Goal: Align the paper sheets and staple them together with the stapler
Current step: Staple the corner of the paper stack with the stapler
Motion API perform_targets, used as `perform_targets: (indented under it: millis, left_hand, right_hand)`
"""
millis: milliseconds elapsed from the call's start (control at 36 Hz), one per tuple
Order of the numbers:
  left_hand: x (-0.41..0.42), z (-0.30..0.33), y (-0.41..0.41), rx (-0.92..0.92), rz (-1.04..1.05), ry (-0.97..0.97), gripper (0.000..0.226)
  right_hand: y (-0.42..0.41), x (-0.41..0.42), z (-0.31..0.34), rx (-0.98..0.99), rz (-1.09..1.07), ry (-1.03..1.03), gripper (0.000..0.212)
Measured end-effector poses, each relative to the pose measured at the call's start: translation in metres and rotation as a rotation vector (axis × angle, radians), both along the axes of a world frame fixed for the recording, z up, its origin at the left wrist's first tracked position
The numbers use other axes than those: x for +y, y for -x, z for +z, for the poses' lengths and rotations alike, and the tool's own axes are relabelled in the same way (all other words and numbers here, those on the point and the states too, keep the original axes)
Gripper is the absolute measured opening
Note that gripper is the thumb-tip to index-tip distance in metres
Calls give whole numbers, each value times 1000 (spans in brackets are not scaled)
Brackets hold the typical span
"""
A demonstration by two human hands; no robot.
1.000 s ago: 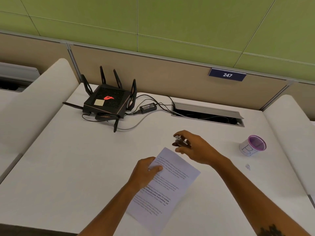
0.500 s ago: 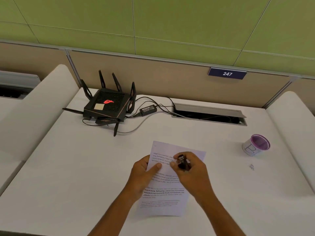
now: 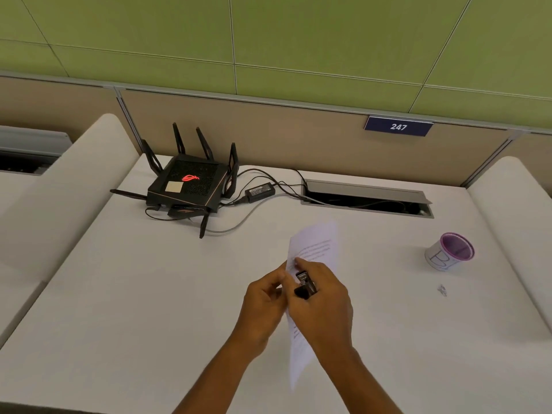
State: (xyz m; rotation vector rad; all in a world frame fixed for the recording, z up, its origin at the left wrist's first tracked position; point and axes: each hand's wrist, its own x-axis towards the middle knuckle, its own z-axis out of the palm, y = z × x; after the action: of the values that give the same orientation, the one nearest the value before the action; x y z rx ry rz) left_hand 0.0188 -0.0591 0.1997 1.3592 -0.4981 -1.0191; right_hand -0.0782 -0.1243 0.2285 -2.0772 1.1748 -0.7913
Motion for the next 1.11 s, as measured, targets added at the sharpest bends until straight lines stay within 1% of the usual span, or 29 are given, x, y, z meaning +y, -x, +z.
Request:
perform_targets:
  millis: [56, 83, 167, 222, 333, 361, 417, 472, 528, 611, 778, 833, 889, 944, 1000, 1056, 1111]
  left_hand:
    - [1, 1, 4, -50, -3, 13, 38]
    - [0, 1, 7, -83, -5, 19, 44]
    - [-1, 0, 13, -171, -30, 63, 59]
    - [-1, -3, 16, -262, -31, 80, 64]
    - [0, -12, 16, -595, -29, 80, 80]
    - [1, -12, 17, -665, -25, 75, 83]
    - [3, -10, 21, -787, 2, 47, 87]
    - [5, -10, 25, -858, 32, 17, 94]
    - [7, -9, 28, -880, 48, 16, 100]
    - [8, -6, 30, -903, 69, 15, 105]
    - [9, -8, 32, -892, 76, 22, 108]
    - [10, -8, 31, -864, 61, 40, 105]
    - [11, -8, 30, -820, 54, 46, 97]
    - [11, -10, 29, -766, 47, 36, 88]
    - [11, -14, 25, -752, 51, 12, 80]
    - [12, -19, 21, -760, 80, -8, 74]
    - [14, -18, 17, -719, 108, -23, 71]
  right_hand:
    - [-1, 0, 0, -63, -24, -48, 44]
    - [-2, 0, -1, -89, -31, -61, 41]
    - [-1, -2, -1, -201, -29, -105, 20]
    - [0, -4, 4, -305, -28, -209, 7]
    - [6, -17, 15, -501, -75, -540, 11]
    - [9, -22, 15, -533, -80, -614, 15]
    - [14, -31, 17, -604, -51, -747, 29]
    - [17, -39, 20, -669, -6, -874, 28]
    - [19, -44, 25, -725, 35, -989, 22]
    - [19, -48, 30, -784, 86, -1106, 18]
    - [20, -49, 31, -894, 131, -1275, 18]
    - [19, -49, 28, -900, 138, -1287, 19]
    - [18, -49, 28, -894, 148, -1279, 18]
    - [18, -49, 29, -889, 158, -1255, 22]
    - [18, -49, 30, -881, 170, -1220, 25]
    - [18, -49, 30, -870, 183, -1184, 22]
    - [19, -49, 32, -829, 209, -1133, 11]
